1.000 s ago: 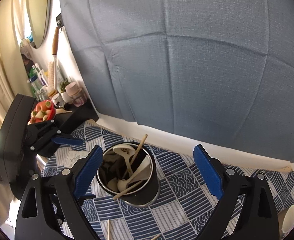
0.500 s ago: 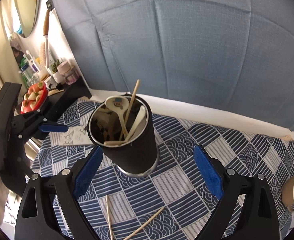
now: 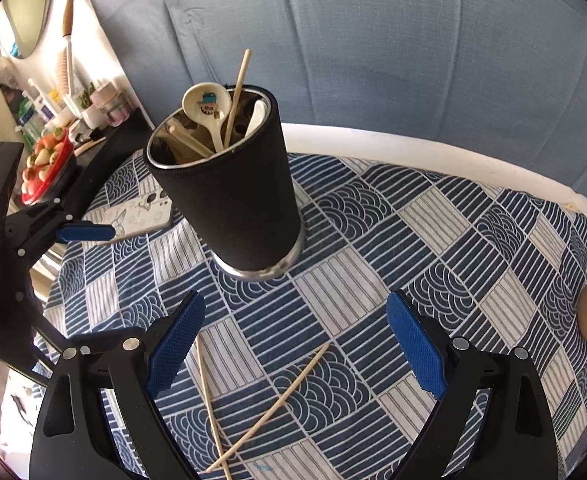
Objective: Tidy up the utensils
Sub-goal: 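Move both tools down to the two loose chopsticks on the cloth, then close the left tool on one chopstick while the right tool grasps the other, then lift both held chopsticks upright and carry them over the black cup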
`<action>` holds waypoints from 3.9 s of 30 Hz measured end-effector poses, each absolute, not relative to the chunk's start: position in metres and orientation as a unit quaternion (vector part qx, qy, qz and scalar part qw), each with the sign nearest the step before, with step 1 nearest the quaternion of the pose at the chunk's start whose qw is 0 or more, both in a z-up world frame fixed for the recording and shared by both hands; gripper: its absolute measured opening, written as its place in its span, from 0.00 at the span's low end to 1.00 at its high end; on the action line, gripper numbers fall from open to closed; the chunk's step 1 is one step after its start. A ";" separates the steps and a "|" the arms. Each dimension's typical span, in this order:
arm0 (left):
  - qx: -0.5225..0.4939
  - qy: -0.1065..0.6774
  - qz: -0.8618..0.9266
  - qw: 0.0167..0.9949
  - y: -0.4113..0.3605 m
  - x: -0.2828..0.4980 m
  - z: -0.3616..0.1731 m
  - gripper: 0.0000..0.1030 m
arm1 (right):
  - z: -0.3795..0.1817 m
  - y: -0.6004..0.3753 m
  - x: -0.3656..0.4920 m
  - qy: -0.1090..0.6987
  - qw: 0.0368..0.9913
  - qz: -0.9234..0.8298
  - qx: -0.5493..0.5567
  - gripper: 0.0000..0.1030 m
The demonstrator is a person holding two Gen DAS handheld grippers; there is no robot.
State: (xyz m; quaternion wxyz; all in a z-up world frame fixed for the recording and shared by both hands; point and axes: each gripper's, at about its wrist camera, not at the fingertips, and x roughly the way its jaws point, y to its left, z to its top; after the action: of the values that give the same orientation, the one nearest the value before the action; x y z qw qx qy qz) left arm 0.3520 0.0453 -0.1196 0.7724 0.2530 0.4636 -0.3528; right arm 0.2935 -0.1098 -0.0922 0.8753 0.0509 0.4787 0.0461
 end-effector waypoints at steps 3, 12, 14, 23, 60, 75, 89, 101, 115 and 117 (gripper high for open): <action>0.251 0.473 -0.351 0.768 0.046 0.348 -0.129 0.94 | -0.103 -0.109 0.285 0.487 0.871 0.041 0.051 0.85; 0.257 0.491 -0.327 0.765 0.050 0.334 -0.154 0.94 | -0.141 -0.106 0.264 0.517 0.854 0.028 0.057 0.85; 0.259 0.503 -0.324 0.758 0.051 0.335 -0.160 0.94 | -0.153 -0.105 0.261 0.529 0.847 0.025 0.053 0.85; 0.263 0.516 -0.312 0.753 0.053 0.333 -0.172 0.94 | -0.196 -0.101 0.256 0.572 0.818 0.016 0.054 0.85; 0.138 0.577 -0.183 0.784 0.026 0.325 -0.217 0.96 | -0.221 -0.101 0.253 0.617 0.784 0.059 -0.041 0.92; 0.085 0.600 -0.122 0.786 0.051 0.303 -0.203 0.05 | -0.203 -0.143 0.225 0.615 0.772 0.144 -0.068 0.05; 0.052 0.612 -0.046 0.788 0.088 0.274 -0.184 0.05 | -0.174 -0.195 0.242 0.585 0.797 0.138 -0.060 0.04; 0.045 0.554 -0.017 0.831 0.102 0.278 -0.120 0.05 | -0.134 -0.190 0.268 0.523 0.836 0.145 -0.080 0.04; 0.085 0.512 -0.016 0.855 0.090 0.314 -0.052 0.05 | -0.055 -0.201 0.294 0.433 0.890 0.138 -0.043 0.04; 0.091 0.508 -0.019 0.856 0.089 0.322 -0.043 0.05 | -0.046 -0.199 0.300 0.426 0.894 0.133 -0.047 0.04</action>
State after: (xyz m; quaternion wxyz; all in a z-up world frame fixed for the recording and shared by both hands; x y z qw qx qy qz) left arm 0.3219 0.0887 -0.0429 0.8564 0.0911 0.5078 -0.0191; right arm 0.3000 -0.1989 -0.0461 0.8936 -0.0466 0.4262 0.1326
